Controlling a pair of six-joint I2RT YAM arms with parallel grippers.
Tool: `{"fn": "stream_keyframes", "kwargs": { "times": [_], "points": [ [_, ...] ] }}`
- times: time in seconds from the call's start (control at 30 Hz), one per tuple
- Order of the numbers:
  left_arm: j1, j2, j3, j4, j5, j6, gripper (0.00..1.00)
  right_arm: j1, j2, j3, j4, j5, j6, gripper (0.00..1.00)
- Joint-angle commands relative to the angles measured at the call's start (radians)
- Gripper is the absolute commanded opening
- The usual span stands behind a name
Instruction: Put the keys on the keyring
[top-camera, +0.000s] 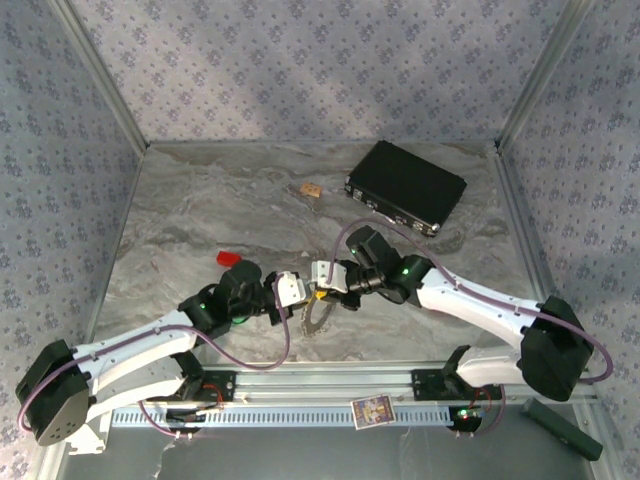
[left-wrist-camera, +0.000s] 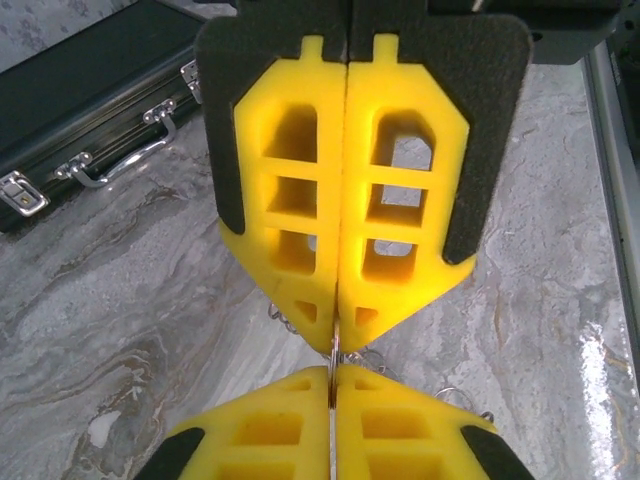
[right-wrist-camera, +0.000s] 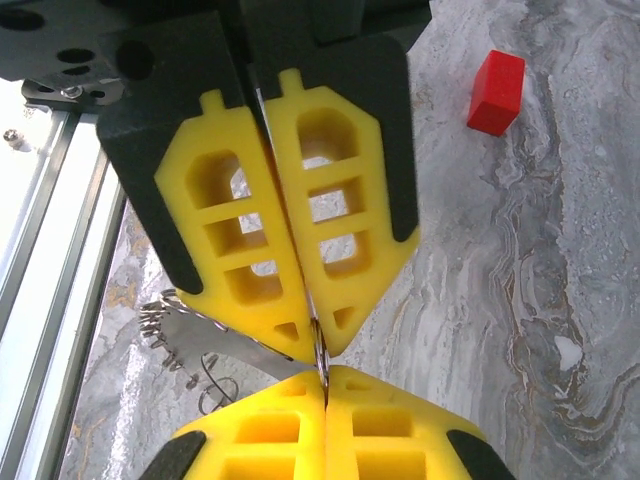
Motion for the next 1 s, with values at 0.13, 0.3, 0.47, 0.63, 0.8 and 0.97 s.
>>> {"fn": "stream_keyframes", "kwargs": {
  "times": [0.13,0.3,0.47,0.63,0.8,0.97],
  "points": [
    [-0.005,0.005,-0.047,0.179,0.034,-0.066,0.00,-0.042,-0.120,-0.148,0.216,-0.057,0.125,0.30],
    [-0.005,0.013,-0.121,0.382,0.039,-0.173,0.00,-0.071,-0.223,-0.344,0.540,-0.086,0.277,0.33],
    [-0.005,0.031,-0.169,0.535,0.049,-0.233,0.00,-0.074,-0.231,-0.408,0.652,-0.068,0.312,0.33],
    [-0.005,0.050,-0.180,0.569,0.071,-0.239,0.00,-0.086,-0.206,-0.429,0.740,-0.070,0.340,0.31],
    [-0.006,0.077,-0.201,0.617,0.088,-0.237,0.00,-0.096,-0.173,-0.426,0.759,-0.124,0.339,0.27],
    [-0.007,0.047,-0.206,0.594,0.089,-0.229,0.00,-0.099,-0.175,-0.408,0.702,-0.173,0.321,0.24]
  ]
}}
